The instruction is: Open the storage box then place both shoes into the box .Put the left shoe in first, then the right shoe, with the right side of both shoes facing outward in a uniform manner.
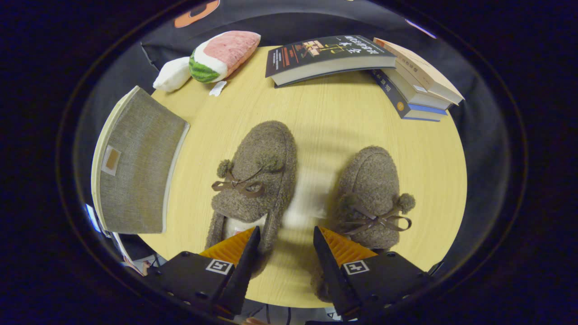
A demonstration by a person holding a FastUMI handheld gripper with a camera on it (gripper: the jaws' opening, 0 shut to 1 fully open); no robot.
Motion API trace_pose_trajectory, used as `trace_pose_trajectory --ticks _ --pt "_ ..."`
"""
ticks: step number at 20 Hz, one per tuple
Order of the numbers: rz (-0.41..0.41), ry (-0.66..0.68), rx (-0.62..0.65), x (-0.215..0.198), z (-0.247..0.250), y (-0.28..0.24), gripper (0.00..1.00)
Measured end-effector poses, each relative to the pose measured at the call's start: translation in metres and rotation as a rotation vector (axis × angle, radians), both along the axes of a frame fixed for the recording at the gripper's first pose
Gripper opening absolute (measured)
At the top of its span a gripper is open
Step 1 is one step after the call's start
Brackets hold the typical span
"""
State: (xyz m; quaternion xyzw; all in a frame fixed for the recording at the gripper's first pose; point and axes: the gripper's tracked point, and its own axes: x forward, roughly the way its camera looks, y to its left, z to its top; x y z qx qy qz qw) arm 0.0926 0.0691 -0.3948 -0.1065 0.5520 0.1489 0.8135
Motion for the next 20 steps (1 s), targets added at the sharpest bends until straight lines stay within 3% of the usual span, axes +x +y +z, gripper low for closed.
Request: trace_pose_trajectory --ticks 2,9,11,12,20 --pt "-0.023 0.018 -0.010 -0.001 -0.007 0.002 0.68" --pt "-0.157 0.111 0.104 -0.005 -0.017 0.024 0.18" --pt "-0.164 0.129 0.090 -0.008 -0.016 0.023 0.17" --pt "-0.175 0.139 0.091 -0.007 -0.015 0.024 0.05" --pt "-0.306 0.231 0.241 -0.035 0.010 0.033 0.03"
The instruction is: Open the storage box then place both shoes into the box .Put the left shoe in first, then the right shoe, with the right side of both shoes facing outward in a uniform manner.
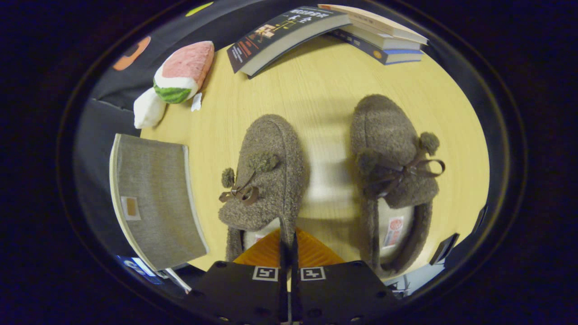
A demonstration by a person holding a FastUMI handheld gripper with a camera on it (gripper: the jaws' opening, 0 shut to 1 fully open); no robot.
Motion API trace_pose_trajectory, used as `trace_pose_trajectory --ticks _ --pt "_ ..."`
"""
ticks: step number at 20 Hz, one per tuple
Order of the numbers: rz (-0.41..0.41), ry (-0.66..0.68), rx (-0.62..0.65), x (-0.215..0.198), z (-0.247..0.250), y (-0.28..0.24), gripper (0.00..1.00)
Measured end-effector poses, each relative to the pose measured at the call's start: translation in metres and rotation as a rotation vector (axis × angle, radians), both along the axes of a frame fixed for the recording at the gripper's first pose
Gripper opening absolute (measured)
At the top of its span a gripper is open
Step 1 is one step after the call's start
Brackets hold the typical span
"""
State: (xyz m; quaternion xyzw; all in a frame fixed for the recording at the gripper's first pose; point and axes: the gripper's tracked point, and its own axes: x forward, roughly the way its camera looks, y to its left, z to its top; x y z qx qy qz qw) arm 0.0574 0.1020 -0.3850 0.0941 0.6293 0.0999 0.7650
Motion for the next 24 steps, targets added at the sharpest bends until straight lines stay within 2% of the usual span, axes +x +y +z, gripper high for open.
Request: trace_pose_trajectory --ticks 3,7,14,18,21,24 --pt "-0.008 -0.036 0.014 -0.009 0.029 0.006 0.04" --pt "0.017 -0.122 0.036 -0.025 0.094 0.031 0.04" --pt "0.113 -0.221 0.069 -0.060 0.182 0.120 0.03" --pt "0.162 -0.213 0.078 -0.078 0.183 0.182 0.03" --pt "0.178 -0.168 0.097 -0.087 0.163 0.228 0.03" --pt "0.187 -0.162 0.063 -0.080 0.134 0.262 0.03"
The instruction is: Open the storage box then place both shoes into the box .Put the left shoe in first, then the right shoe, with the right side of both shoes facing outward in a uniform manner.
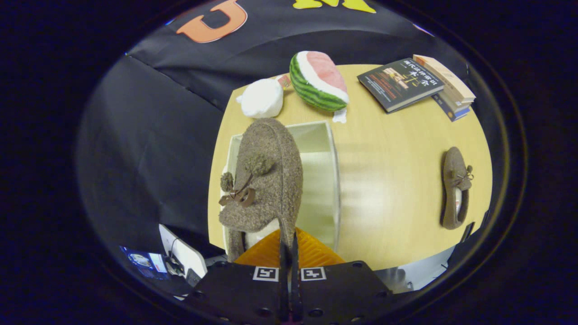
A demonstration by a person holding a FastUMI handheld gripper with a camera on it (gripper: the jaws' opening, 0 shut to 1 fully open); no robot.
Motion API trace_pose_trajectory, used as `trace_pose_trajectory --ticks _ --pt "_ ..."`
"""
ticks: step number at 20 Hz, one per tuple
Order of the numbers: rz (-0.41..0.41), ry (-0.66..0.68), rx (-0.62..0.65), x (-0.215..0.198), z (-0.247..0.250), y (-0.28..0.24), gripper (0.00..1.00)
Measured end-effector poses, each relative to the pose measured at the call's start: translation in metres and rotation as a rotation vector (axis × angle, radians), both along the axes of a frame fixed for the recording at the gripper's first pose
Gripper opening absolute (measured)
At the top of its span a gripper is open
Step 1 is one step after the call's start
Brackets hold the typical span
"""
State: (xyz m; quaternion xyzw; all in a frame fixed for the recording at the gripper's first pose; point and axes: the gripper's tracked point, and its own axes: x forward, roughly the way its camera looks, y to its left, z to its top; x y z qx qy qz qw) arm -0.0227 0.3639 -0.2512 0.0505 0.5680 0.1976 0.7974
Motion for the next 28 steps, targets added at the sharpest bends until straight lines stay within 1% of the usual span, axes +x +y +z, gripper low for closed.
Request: trace_pose_trajectory --ticks 4,8,13,14,18,22,25,26,28 --pt "-0.012 -0.026 -0.054 0.020 -0.035 0.031 0.03" --pt "-0.034 0.028 -0.116 0.027 -0.077 0.052 0.03" --pt "-0.028 -0.005 -0.225 0.043 -0.113 0.058 0.03" --pt "-0.014 -0.008 -0.238 0.046 -0.119 0.058 0.03" --pt "-0.015 0.023 -0.258 0.047 -0.133 0.060 0.03" --pt "0.040 0.041 -0.262 0.046 -0.136 0.066 0.03" --pt "0.042 0.064 -0.250 0.044 -0.139 0.066 0.03" --pt "0.041 0.075 -0.247 0.042 -0.140 0.067 0.07" --pt "0.042 0.068 -0.218 0.043 -0.138 0.069 0.08"
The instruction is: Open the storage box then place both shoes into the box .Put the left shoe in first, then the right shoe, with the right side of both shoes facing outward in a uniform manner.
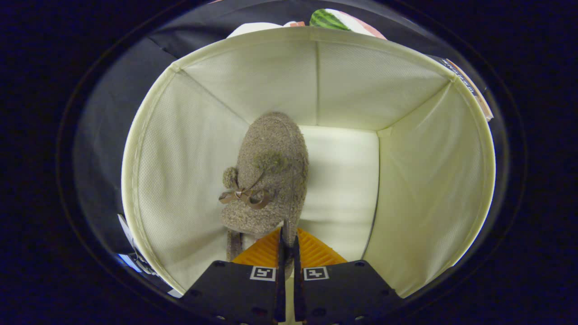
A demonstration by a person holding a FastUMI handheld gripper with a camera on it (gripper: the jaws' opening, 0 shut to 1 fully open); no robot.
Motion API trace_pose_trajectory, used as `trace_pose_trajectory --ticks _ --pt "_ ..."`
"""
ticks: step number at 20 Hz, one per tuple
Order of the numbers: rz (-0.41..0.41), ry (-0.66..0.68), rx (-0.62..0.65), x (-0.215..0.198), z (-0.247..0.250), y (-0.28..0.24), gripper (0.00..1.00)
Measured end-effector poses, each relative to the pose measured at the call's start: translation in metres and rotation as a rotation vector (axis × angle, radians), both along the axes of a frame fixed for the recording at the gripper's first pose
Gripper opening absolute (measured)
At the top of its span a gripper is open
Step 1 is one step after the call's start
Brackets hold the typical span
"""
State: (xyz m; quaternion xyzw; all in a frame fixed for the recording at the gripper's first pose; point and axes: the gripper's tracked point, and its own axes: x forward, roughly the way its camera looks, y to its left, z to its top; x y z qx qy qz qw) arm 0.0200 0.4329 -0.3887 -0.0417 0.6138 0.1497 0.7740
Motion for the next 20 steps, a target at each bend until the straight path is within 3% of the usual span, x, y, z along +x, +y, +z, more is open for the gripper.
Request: trace_pose_trajectory --ticks 5,8,11,15,20 --pt "0.034 -0.035 0.086 -0.006 0.037 0.002 0.40" --pt "0.077 -0.065 0.134 -0.009 0.074 -0.006 0.69" --pt "0.104 -0.108 0.191 -0.011 0.116 -0.023 0.83" --pt "0.124 -0.149 0.246 -0.011 0.161 -0.071 0.91" --pt "0.058 -0.202 0.235 0.010 0.183 -0.174 0.95"
